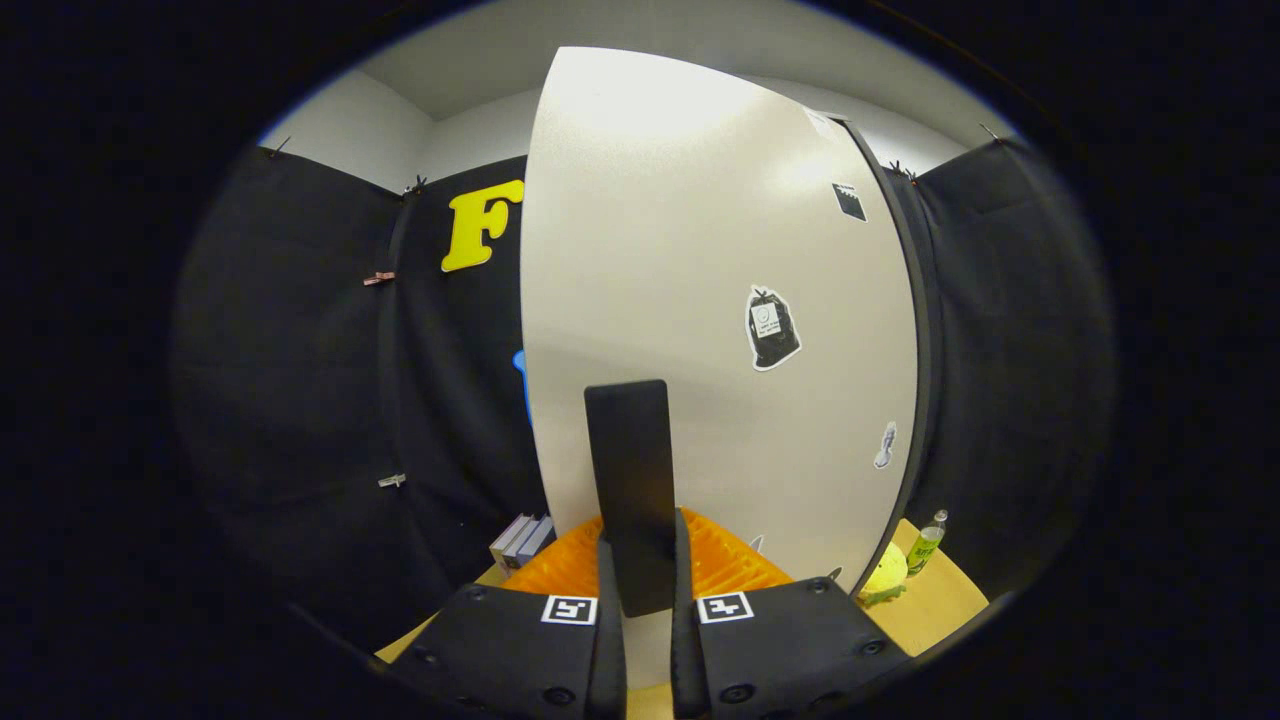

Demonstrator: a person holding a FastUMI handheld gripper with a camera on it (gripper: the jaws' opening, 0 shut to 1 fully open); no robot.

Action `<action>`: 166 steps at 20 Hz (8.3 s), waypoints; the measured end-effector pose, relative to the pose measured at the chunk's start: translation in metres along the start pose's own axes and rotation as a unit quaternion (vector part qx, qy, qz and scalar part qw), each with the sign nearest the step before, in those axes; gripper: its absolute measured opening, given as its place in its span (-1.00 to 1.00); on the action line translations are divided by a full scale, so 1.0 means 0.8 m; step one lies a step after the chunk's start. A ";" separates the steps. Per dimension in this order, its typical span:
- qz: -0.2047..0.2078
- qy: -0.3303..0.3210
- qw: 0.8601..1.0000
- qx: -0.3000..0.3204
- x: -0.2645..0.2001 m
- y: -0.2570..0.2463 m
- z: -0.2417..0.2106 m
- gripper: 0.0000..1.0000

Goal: Open the shoe cabinet door, grab the shoes and put them into the shoe cabinet, then close the shoe cabinet door.

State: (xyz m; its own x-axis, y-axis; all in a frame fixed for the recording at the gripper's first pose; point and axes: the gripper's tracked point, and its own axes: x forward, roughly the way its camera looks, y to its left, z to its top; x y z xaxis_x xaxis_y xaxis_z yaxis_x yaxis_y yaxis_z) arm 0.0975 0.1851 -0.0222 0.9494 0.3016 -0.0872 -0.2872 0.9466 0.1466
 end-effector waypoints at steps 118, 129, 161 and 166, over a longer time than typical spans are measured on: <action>-0.099 0.266 0.955 0.089 0.072 -0.110 -0.501 -0.90; -0.054 0.201 0.973 0.101 0.058 -0.083 -0.265 -0.90; -0.107 0.238 0.965 0.038 0.494 -0.115 -0.135 -0.90; -0.109 0.269 0.956 0.032 0.491 -0.107 -0.161 -0.75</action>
State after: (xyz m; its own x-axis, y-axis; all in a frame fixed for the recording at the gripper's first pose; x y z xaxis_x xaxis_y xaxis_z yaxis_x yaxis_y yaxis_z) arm 0.4790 0.2376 -0.1960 0.7779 0.1286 -0.6151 -0.0649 0.9900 0.1250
